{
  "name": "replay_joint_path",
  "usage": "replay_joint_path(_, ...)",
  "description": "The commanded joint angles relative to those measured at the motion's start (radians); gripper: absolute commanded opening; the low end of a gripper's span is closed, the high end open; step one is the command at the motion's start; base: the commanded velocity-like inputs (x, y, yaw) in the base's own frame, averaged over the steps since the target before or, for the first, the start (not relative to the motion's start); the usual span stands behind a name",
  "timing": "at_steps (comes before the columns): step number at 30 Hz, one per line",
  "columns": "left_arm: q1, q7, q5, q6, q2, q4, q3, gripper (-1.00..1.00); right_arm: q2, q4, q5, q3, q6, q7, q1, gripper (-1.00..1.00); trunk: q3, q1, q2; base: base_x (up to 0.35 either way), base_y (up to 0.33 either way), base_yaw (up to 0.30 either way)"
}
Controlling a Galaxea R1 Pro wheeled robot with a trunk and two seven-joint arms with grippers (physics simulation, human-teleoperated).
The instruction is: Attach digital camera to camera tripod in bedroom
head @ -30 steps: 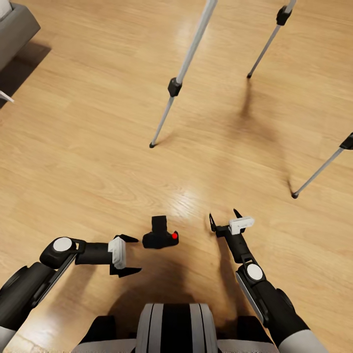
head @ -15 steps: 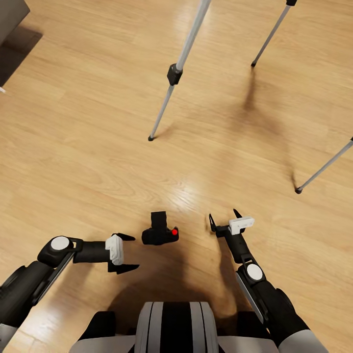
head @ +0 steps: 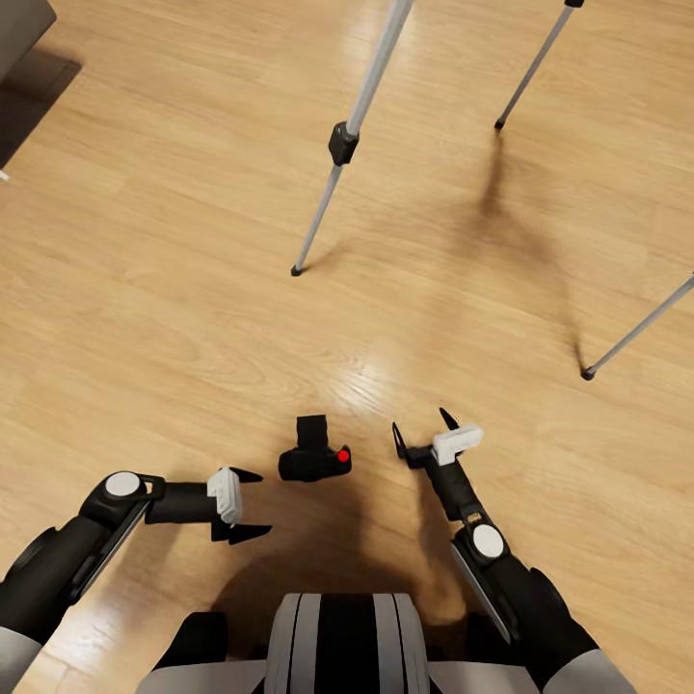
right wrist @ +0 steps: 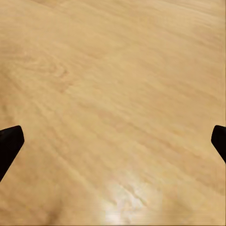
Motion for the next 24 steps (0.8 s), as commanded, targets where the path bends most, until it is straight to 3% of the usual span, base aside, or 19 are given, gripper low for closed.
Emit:
replay_joint_path(1, 0.000, -0.003, -0.001, 0.010, 0.000, -0.001, 0.000, 1.00, -0.001, -0.001, 0.002, 0.009, -0.021, -0.011, -0.001, 1.00, 0.000, 0.000, 0.000, 0.000, 0.000, 0.000)
replay_joint_path(3, 0.000, -0.003, -0.001, 0.010, 0.000, -0.001, -0.001, 1.00, -0.001, -0.004, 0.003, 0.014, -0.062, -0.011, -0.001, 1.00, 0.000, 0.001, -0.001, 0.000, 0.000, 0.000)
replay_joint_path(4, 0.000, -0.003, -0.001, 0.010, 0.000, -0.002, 0.000, 1.00, -0.001, -0.011, 0.003, 0.019, -0.142, -0.012, -0.001, 1.00, 0.000, 0.002, -0.001, 0.000, 0.000, 0.000)
replay_joint_path(5, 0.000, -0.003, -0.001, 0.010, 0.001, -0.002, 0.000, 1.00, -0.001, -0.013, 0.004, 0.020, -0.174, -0.012, -0.001, 1.00, 0.000, 0.002, -0.001, 0.000, 0.000, 0.000)
replay_joint_path(8, 0.000, -0.003, -0.001, 0.010, 0.000, -0.002, 0.000, 1.00, -0.001, -0.015, 0.005, 0.021, -0.214, -0.013, -0.001, 1.00, 0.000, 0.003, -0.002, 0.000, 0.000, 0.000)
replay_joint_path(17, 0.000, -0.003, -0.001, 0.010, 0.000, -0.004, 0.000, 1.00, -0.001, -0.017, 0.005, 0.019, -0.231, -0.013, -0.001, 1.00, 0.000, 0.008, -0.004, 0.000, 0.000, 0.000)
replay_joint_path(24, -0.040, 0.014, 0.014, 0.026, -0.003, -0.031, 0.039, 1.00, -0.041, -0.045, 0.009, -0.021, -0.225, -0.011, -0.041, 1.00, 0.000, 0.008, -0.004, 0.000, 0.000, 0.000)
